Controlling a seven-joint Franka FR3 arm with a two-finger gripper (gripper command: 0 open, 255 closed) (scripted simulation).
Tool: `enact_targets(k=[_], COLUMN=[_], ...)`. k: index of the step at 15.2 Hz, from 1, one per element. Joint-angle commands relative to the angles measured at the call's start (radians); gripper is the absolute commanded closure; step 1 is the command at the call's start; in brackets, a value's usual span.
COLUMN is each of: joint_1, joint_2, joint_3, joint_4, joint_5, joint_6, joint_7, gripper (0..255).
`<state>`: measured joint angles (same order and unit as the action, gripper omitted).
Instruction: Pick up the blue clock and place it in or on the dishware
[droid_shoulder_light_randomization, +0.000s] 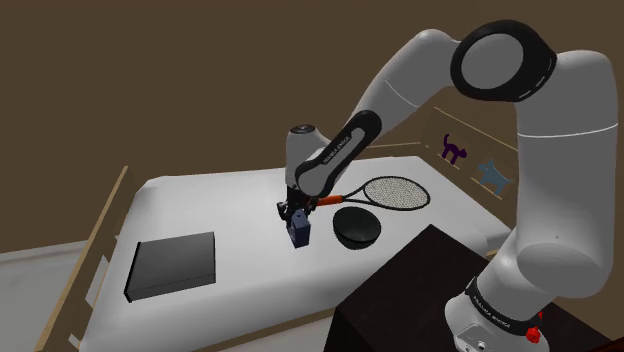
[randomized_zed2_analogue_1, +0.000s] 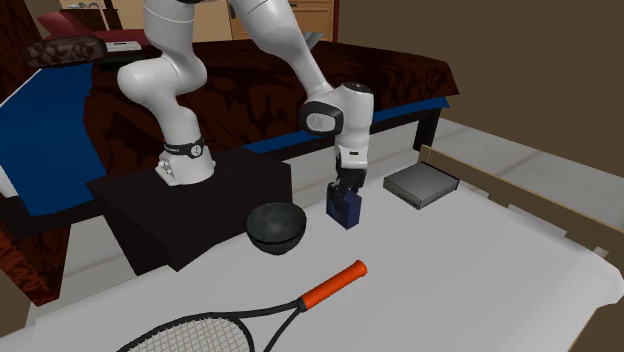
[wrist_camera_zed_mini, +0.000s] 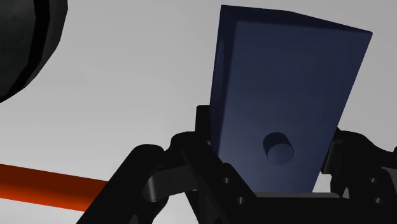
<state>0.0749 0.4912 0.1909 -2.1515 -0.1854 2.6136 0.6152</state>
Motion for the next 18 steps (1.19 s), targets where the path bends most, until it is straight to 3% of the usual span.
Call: enact_targets(k=[1,18], joint_1=[-0.005,-0.038], joint_2=[-0.027,-0.216], joint_3=[0.007,0.052], joint_4=[-0.007,-0.008], joint_5=[0.009,0.083], joint_6=[-0.019,-0.203], joint_7=[-0.005,-0.057], gripper=[255,255])
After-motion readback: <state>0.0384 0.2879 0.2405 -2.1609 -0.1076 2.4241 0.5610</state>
